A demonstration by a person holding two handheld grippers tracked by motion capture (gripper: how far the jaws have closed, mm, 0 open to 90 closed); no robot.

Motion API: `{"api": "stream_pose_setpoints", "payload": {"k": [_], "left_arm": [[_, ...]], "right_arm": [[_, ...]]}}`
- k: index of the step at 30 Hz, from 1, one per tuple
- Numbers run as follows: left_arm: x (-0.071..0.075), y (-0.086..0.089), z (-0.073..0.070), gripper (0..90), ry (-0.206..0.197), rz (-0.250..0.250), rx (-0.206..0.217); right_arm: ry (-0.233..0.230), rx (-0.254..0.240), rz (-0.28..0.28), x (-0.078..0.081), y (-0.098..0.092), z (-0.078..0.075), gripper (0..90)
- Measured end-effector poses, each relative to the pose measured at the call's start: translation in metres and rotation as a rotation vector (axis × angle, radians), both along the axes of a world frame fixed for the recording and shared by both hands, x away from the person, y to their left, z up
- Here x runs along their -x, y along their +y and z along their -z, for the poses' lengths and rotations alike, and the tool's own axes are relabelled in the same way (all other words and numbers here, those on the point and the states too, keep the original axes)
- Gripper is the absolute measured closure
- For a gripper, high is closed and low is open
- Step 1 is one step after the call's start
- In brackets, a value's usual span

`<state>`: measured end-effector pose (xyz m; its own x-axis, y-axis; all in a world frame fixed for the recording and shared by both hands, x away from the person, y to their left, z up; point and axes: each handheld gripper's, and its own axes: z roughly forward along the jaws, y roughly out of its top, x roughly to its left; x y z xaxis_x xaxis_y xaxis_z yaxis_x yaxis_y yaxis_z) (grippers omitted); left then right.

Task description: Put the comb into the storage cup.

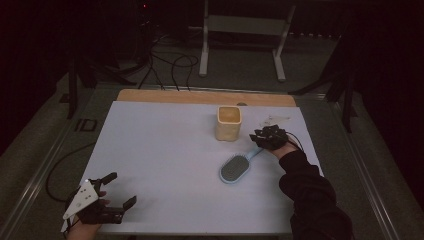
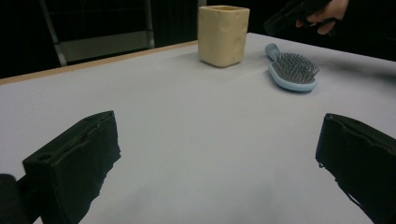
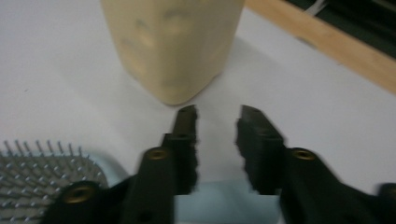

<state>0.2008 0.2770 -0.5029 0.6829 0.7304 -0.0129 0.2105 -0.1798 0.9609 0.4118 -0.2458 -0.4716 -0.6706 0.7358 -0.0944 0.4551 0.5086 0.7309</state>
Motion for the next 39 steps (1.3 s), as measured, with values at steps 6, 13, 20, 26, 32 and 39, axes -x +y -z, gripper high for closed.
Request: {"api": "stream_pose_setpoints", "payload": {"k": [6, 13, 20, 26, 32, 39], "left_arm": [[0.000, -0.001, 0.001, 0.0, 0.003, 0.006, -0.007], [-0.001, 0.000, 0.001, 0.0, 0.010, 0.006, -0.007], [0.000, 0.001, 0.001, 0.0, 0.012, 0.006, 0.000], [0.000, 0.000, 0.002, 0.0, 0.014, 0.014, -0.004], [0.000, 0.001, 0.001, 0.0, 0.013, 0.006, 0.004], [0.001, 0.002, 0.001, 0.0, 0.010, 0.001, 0.001]], "right_arm": [[0.017, 0.063, 0.003, -0.005, 0.005, 0.006, 85.1], [0.019, 0.111, 0.035, -0.012, 0.001, 0.015, 90.0], [0.039, 0.170, 0.037, -0.015, 0.001, 0.021, 90.0], [0.056, 0.181, 0.038, -0.015, -0.001, 0.024, 90.0], [0.064, 0.180, 0.036, -0.011, -0.005, 0.025, 90.0], [0.064, 0.165, 0.035, -0.004, -0.013, 0.027, 90.0]]}}
